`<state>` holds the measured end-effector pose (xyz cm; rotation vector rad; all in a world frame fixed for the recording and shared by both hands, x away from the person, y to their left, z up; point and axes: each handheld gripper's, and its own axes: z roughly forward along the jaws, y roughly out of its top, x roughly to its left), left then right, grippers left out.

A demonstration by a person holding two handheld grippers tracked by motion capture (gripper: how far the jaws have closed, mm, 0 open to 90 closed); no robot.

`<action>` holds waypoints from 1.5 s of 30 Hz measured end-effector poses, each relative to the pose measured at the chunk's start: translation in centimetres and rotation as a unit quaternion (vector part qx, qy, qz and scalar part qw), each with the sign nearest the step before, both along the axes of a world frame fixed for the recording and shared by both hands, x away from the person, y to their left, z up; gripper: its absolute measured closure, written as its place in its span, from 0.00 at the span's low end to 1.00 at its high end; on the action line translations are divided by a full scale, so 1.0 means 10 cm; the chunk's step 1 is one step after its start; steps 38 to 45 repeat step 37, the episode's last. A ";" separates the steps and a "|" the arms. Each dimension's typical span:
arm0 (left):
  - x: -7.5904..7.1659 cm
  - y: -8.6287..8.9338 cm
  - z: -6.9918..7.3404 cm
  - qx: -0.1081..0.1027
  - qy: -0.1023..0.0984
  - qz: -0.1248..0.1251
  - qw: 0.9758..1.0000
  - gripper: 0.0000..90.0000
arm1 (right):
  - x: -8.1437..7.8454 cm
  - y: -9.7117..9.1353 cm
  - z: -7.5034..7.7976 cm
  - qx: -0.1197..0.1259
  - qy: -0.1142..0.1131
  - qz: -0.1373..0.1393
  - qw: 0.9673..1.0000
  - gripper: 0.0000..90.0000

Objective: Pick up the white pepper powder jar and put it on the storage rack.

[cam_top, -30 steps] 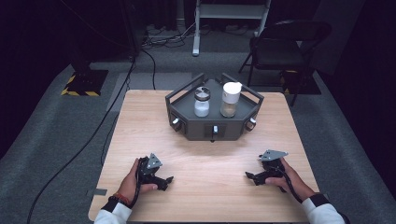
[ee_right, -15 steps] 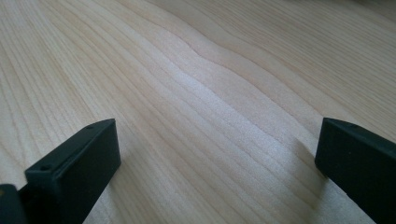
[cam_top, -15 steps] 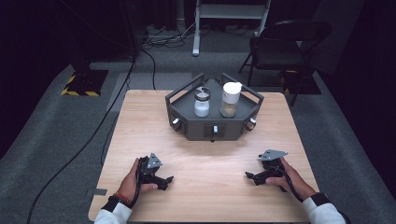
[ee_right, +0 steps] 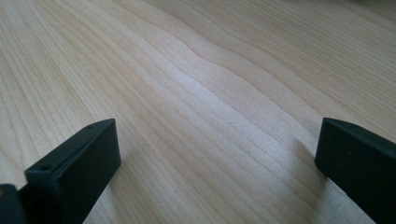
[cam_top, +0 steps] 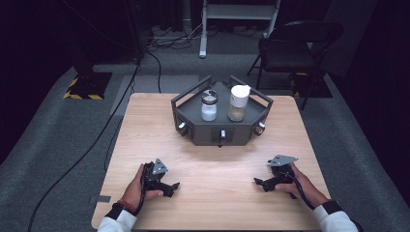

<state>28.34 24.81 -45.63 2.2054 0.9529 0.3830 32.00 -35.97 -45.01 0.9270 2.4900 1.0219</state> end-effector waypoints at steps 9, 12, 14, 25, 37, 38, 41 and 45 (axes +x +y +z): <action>0.00 0.00 0.00 0.000 0.000 0.000 1.000 0.00 | 0.00 0.00 0.00 0.000 0.000 -0.001 1.000 0.00; 0.00 0.00 0.00 0.000 0.000 0.000 1.000 0.00 | 0.00 0.00 0.00 0.000 0.000 -0.002 1.000 0.00; 0.00 0.00 0.00 0.000 0.000 0.000 1.000 0.00 | 0.00 0.00 0.00 0.000 0.000 -0.001 1.000 0.00; 0.01 0.00 0.00 0.000 0.000 -0.003 1.000 0.00 | 0.00 0.01 0.00 0.001 0.000 -0.003 1.000 0.00; 0.03 0.00 0.00 0.001 0.000 -0.004 1.000 0.00 | -0.01 0.01 0.00 0.000 0.000 -0.006 1.000 0.00; 0.03 0.00 0.00 0.001 0.000 -0.004 1.000 0.00 | -0.01 0.01 0.00 0.000 0.000 -0.006 1.000 0.00; 0.03 0.00 0.00 0.001 0.000 -0.004 1.000 0.00 | -0.01 0.01 0.00 0.000 0.000 -0.006 1.000 0.00; 0.03 0.00 0.00 0.001 0.000 -0.004 1.000 0.00 | -0.01 0.01 0.00 0.000 0.000 -0.006 1.000 0.00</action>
